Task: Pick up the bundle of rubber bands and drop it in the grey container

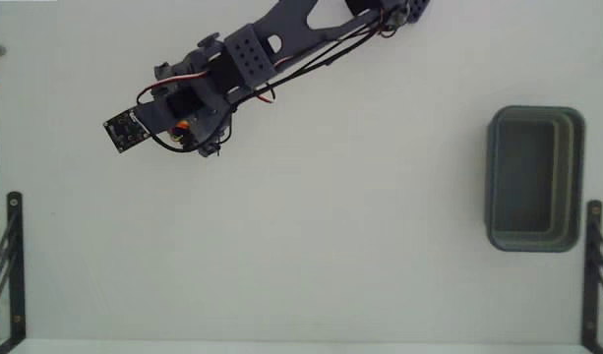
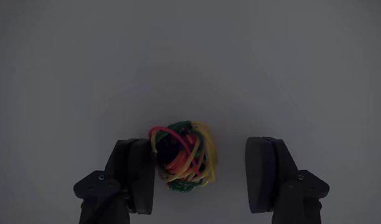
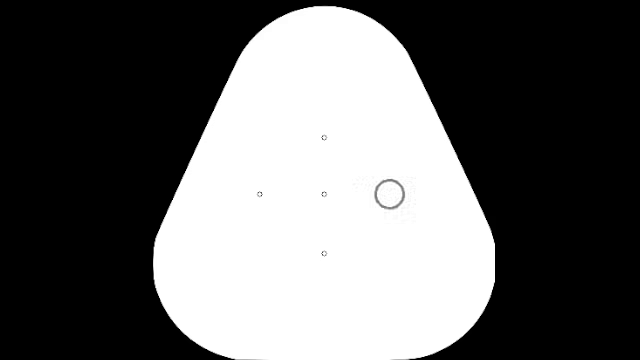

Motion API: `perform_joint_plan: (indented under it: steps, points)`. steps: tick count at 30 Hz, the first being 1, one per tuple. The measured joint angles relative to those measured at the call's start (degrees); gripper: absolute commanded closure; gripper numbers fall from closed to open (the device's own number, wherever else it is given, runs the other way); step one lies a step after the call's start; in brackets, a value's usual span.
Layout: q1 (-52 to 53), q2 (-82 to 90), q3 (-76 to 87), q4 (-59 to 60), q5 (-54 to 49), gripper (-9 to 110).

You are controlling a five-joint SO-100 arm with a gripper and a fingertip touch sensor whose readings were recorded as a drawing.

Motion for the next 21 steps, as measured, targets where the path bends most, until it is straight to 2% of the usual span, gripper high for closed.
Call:
perform_joint_plan:
  steps: [21]
  points:
    - [0.00,0.00,0.00,0.00,0.00,20]
